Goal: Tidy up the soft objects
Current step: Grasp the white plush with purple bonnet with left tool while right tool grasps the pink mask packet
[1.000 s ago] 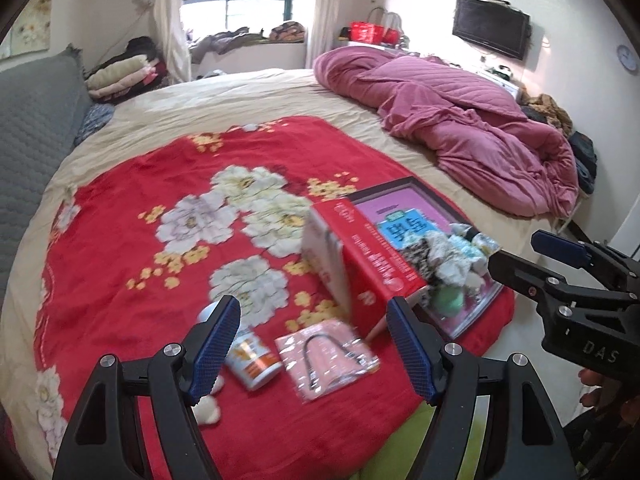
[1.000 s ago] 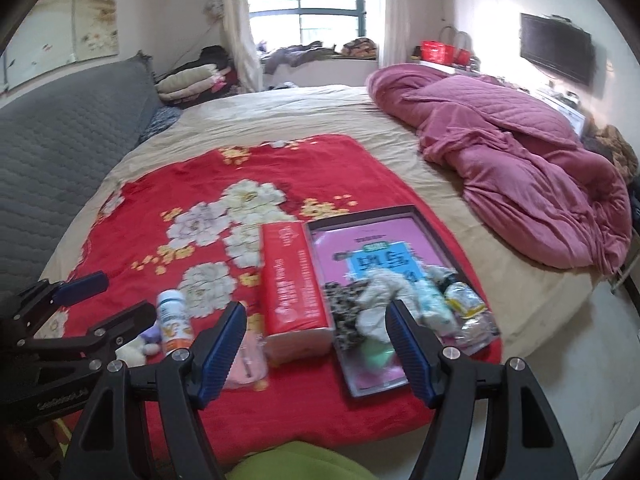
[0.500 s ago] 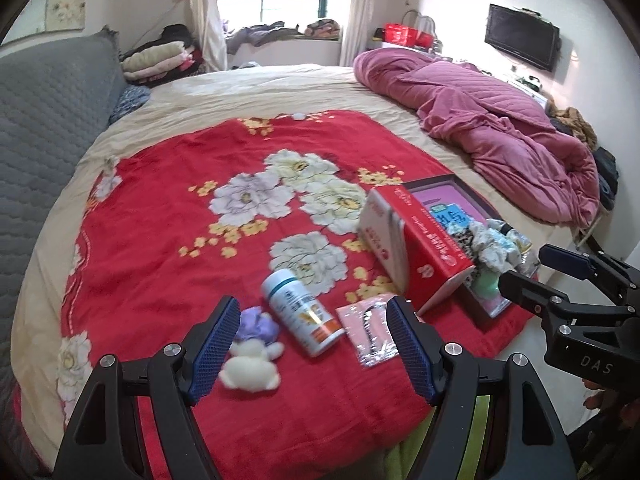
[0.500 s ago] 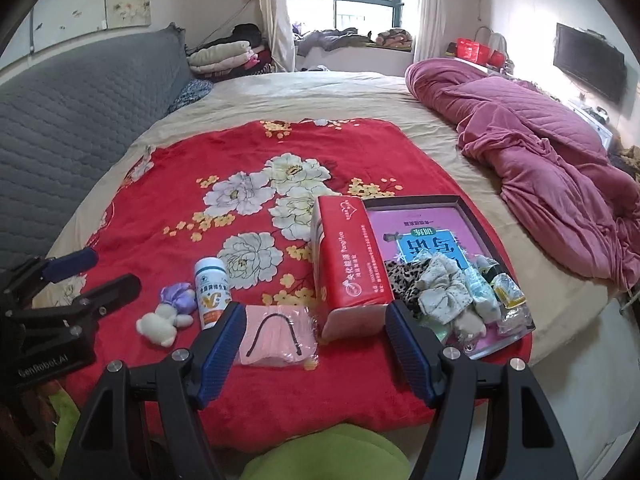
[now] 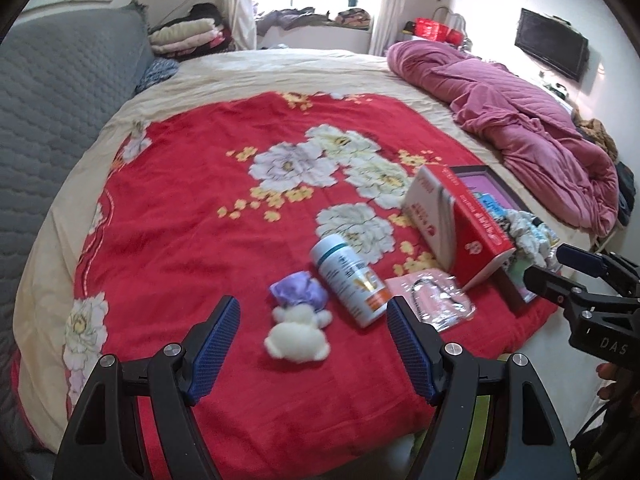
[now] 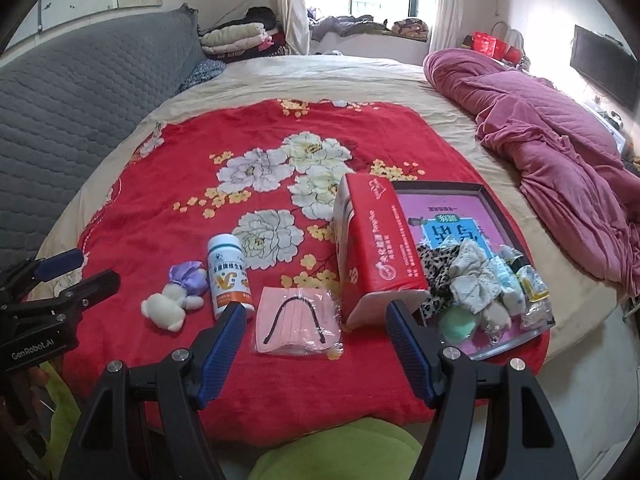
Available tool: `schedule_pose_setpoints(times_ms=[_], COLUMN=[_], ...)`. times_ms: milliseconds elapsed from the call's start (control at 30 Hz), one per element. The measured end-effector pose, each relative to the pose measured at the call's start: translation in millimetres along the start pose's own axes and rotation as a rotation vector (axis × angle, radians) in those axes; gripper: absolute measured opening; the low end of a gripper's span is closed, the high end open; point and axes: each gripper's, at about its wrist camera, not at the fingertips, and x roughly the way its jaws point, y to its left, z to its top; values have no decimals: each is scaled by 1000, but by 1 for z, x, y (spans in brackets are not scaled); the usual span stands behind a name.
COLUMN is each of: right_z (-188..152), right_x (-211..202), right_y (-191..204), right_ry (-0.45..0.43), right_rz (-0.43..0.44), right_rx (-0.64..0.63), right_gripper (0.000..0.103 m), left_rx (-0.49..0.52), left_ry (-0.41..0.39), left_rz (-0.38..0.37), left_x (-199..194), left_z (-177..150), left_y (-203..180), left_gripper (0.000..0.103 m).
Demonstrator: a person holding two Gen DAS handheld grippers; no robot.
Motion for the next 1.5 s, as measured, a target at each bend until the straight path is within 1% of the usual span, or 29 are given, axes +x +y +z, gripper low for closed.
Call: schedule_pose_setpoints(times_ms=[133, 367, 667, 833, 900, 1033, 1067, 1100, 1267, 1367, 1500], right_z=[-6, -19, -30, -31, -32, -34, -34, -34, -33, -33, -36], right_x=[12, 36, 56, 69, 76, 100, 105, 113, 138, 149, 161], right_y=[7, 20, 23, 17, 16, 16, 17, 18, 23, 28, 27], right_ry=[18, 65, 98, 117, 133, 165, 169, 174, 203, 212, 222], right_rz=[7, 33, 39, 28, 36, 45, 43, 23, 24, 2, -13], right_rx=[-17, -29, -28, 0, 13, 41, 44, 47, 63, 40, 46], right_gripper=[72, 72, 72, 72, 72, 72, 72, 72, 74, 76, 78], left_rx=[-20, -56, -55, -43, -44, -58, -64, -66, -61, -58, -56], left_ry=[40, 85, 126, 144, 151, 156, 162, 166, 183, 192, 198], left_rz=[18, 19, 16, 12, 14, 15, 17, 17, 13, 13, 10], left_x=[14, 32, 52, 59, 63, 71, 74, 76, 88, 96, 105], left_z=[-12, -28, -38, -40, -40, -38, -38, -37, -36, -34, -32], left_y=[14, 29, 28, 24, 25, 30, 31, 32, 31, 30, 29], left_gripper=[77, 77, 77, 77, 77, 77, 77, 77, 77, 77, 77])
